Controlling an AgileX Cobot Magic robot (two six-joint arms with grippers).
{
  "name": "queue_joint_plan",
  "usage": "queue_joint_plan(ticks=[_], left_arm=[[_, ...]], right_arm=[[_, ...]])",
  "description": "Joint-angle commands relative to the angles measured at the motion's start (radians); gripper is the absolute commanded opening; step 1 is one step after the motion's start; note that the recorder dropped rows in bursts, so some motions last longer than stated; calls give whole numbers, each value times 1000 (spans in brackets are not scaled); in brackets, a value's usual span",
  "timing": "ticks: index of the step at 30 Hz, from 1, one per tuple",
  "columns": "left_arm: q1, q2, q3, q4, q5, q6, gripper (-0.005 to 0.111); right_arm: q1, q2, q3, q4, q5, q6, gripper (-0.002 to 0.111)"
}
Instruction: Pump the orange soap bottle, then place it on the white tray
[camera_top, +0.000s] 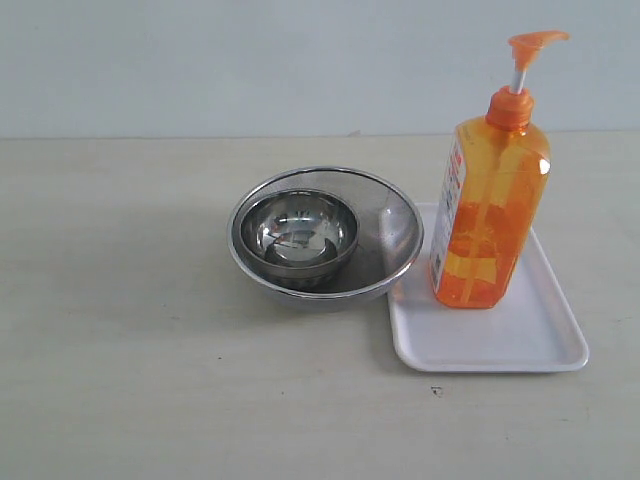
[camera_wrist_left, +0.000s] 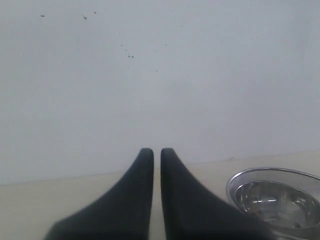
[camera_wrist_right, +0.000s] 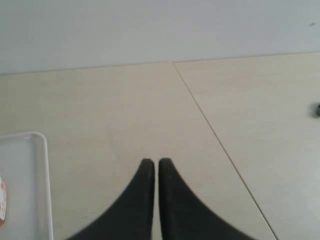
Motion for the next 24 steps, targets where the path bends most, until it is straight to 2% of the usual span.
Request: queue_joint_plan(ticks=[1, 5, 24], left_arm=[[3, -7, 5, -185, 17, 208, 5], [3, -7, 5, -229, 22, 281, 5], [3, -7, 5, -319, 76, 357, 5]], right_arm=[[-3, -6, -1, -4, -5, 1, 0], [-3, -6, -1, -4, -5, 1, 0], [-3, -6, -1, -4, -21, 1, 0]])
